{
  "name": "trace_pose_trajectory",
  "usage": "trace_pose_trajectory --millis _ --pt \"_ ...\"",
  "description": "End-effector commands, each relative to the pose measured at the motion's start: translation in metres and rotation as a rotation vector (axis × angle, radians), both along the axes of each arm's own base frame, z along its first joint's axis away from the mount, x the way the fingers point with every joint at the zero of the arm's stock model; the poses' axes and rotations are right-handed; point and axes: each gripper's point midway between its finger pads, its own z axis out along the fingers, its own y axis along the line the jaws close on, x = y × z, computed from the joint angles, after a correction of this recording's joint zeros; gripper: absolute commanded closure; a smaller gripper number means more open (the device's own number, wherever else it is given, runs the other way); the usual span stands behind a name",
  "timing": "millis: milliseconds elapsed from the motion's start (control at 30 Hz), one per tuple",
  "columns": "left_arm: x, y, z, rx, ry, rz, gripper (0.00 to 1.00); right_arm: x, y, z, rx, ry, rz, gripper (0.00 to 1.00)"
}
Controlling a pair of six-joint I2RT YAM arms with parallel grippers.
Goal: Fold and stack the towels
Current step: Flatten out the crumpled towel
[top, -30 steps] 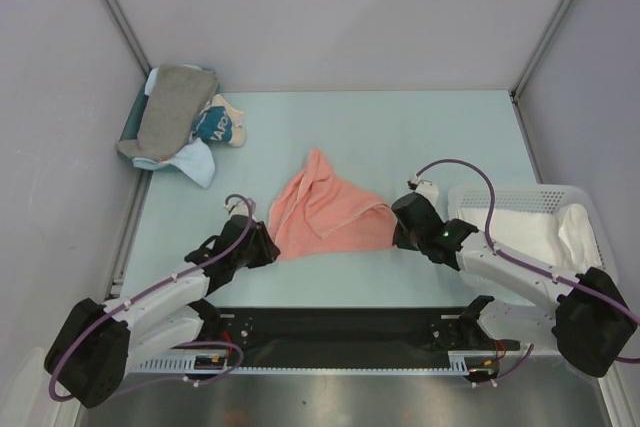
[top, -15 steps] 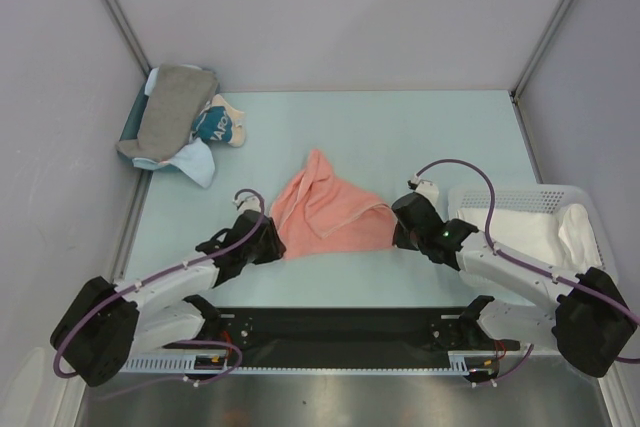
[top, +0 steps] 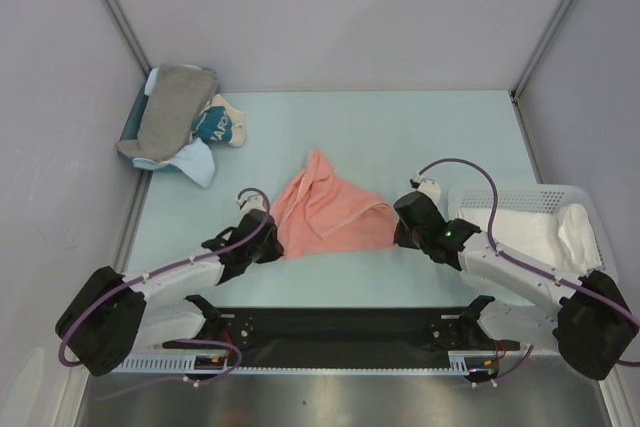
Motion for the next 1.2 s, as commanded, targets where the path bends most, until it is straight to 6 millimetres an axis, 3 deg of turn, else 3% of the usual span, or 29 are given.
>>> trace_pose_trajectory --millis 0,67,167,200,300,333,367,400,500,533,567,600,633,700,733,767,800,833,900,933,967,1000,1167 --pt "-0.005 -0.004 0.002 0.017 0.03 -0.047 0.99 0.014 0.008 0.026 0.038 -0.065 0.009 1.0" --pt "-0.001 -0.008 0.015 0.01 0.007 -0.059 1.0 0.017 0.01 0.035 0.058 -0.08 0.01 1.0" --pt "0.013 -0.019 0.054 -0.022 -0.067 -0.09 1.0 0.025 0.014 0.066 0.102 -0.141 0.036 1.0" --pt "0.018 -0.025 0.081 -0.052 -0.111 -0.112 1.0 0.032 0.014 0.084 0.118 -0.174 0.04 1.0" --pt "0.02 -0.029 0.125 -0.086 -0.183 -0.15 1.0 0.037 0.017 0.117 0.167 -0.224 0.081 1.0" --pt "0.026 -0.033 0.153 -0.111 -0.234 -0.155 1.0 0.039 0.022 0.139 0.191 -0.261 0.111 1.0" --pt "0.024 -0.031 0.163 -0.107 -0.243 -0.162 1.0 0.038 0.022 0.15 0.202 -0.28 0.121 1.0" --pt "0.028 -0.033 0.193 -0.129 -0.303 -0.172 1.0 0.038 0.024 0.162 0.214 -0.304 0.139 1.0" --pt "0.027 -0.029 0.232 -0.134 -0.371 -0.187 1.0 0.038 0.022 0.212 0.244 -0.405 0.161 1.0" --pt "0.027 -0.03 0.264 -0.165 -0.432 -0.192 1.0 0.038 0.02 0.224 0.248 -0.428 0.164 1.0" --pt "0.025 -0.029 0.276 -0.17 -0.447 -0.199 1.0 0.036 0.019 0.252 0.266 -0.487 0.176 1.0" --pt "0.023 -0.028 0.292 -0.172 -0.48 -0.215 1.0 0.033 0.016 0.268 0.279 -0.521 0.179 1.0" --pt "0.022 -0.027 0.323 -0.198 -0.537 -0.218 1.0 0.03 0.014 0.284 0.289 -0.551 0.186 1.0" --pt "0.018 -0.023 0.349 -0.196 -0.576 -0.23 1.0 0.021 0.01 0.329 0.325 -0.646 0.204 1.0" --pt "0.014 -0.019 0.381 -0.225 -0.638 -0.23 1.0 0.016 0.006 0.345 0.338 -0.68 0.209 1.0" --pt "0.012 -0.018 0.392 -0.229 -0.651 -0.236 1.0 0.013 0.005 0.358 0.348 -0.707 0.218 1.0" --pt "0.009 -0.016 0.406 -0.234 -0.677 -0.24 1.0 0.005 0.0 0.388 0.368 -0.773 0.228 1.0" --pt "0.003 -0.012 0.434 -0.264 -0.73 -0.239 1.0 0.001 -0.002 0.399 0.376 -0.795 0.235 1.0" --pt "-0.002 -0.012 0.455 -0.281 -0.766 -0.26 1.0 -0.014 -0.009 0.438 0.412 -0.879 0.255 1.0" --pt "-0.01 -0.007 0.48 -0.309 -0.816 -0.26 1.0 -0.019 -0.011 0.451 0.423 -0.906 0.262 1.0" --pt "-0.014 -0.006 0.49 -0.319 -0.836 -0.267 1.0 -0.023 -0.013 0.462 0.433 -0.929 0.268 1.0" --pt "-0.021 -0.004 0.51 -0.343 -0.878 -0.28 1.0 -0.034 -0.018 0.484 0.459 -0.979 0.277 1.0" --pt "-0.039 0.006 0.562 -0.401 -0.993 -0.297 0.99 -0.056 -0.031 0.532 0.479 -1.102 0.3 1.0"
